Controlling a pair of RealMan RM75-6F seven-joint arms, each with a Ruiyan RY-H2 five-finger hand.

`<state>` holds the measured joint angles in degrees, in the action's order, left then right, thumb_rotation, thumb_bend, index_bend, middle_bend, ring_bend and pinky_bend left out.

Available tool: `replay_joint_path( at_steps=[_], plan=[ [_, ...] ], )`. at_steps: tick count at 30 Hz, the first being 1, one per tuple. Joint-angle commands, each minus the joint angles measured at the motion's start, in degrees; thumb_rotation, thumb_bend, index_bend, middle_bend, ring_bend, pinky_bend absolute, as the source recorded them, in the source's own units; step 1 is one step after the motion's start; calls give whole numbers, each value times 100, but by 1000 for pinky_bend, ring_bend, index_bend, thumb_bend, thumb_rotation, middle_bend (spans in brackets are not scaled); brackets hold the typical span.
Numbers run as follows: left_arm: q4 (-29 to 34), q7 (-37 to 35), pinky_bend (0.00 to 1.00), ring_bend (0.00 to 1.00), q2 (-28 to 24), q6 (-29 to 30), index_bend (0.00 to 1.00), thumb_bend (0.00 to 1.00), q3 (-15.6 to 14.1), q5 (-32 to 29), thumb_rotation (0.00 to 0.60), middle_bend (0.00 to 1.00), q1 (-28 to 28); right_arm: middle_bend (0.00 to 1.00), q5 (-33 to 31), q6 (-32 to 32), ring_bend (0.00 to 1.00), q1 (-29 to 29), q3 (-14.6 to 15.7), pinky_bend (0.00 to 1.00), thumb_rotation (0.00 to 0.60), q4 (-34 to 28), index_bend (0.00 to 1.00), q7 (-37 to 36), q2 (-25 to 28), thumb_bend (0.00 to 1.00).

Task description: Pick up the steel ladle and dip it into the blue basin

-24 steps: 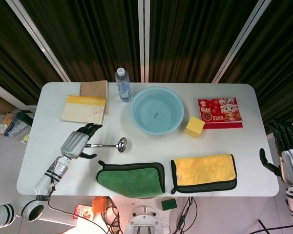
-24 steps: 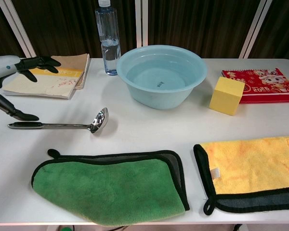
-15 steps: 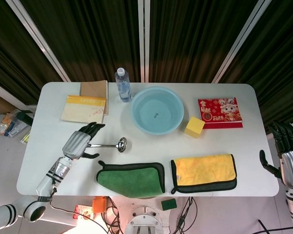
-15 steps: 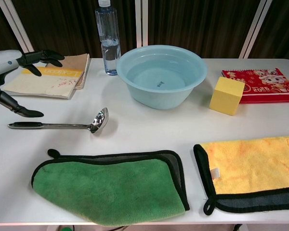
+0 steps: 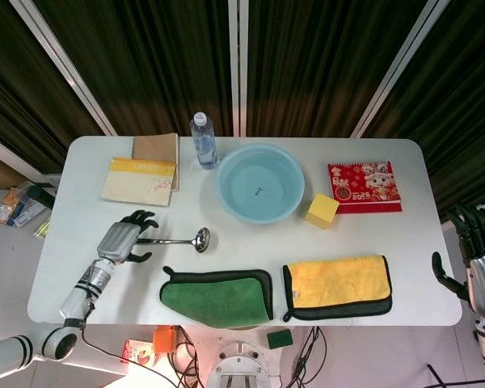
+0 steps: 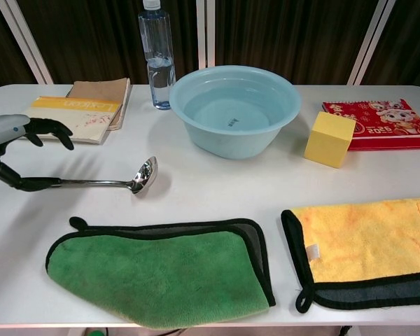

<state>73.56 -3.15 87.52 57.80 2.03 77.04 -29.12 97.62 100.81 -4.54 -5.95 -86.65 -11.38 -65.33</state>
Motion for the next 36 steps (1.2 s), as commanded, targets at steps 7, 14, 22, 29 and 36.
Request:
replay_joint_path(
  at_steps=[7,14,22,29,36],
  plan=[
    [-606,149,230,73,565,-342,383,353,65,-185,600,161,-116,0,35,-36,0,-18,26,0,600,-30,0,51,-14,510],
    [-887,152,229,73,794,-460,383,320,137,-210,600,161,-204,0,37,-39,0,-18,24,0,600,-71,0,75,31,509],
    [-1121,240,229,79,950,-509,428,302,198,-288,600,170,-226,0,-3,-20,0,5,15,0,600,-76,0,82,42,509],
    [-1247,204,228,83,1007,-572,450,311,211,-326,600,191,-216,0,-29,-16,0,20,8,0,600,-76,0,100,59,510],
    [-1354,144,228,83,1071,-574,469,312,224,-312,600,194,-205,0,-32,-26,0,21,5,0,600,-99,0,126,79,510]
  ],
)
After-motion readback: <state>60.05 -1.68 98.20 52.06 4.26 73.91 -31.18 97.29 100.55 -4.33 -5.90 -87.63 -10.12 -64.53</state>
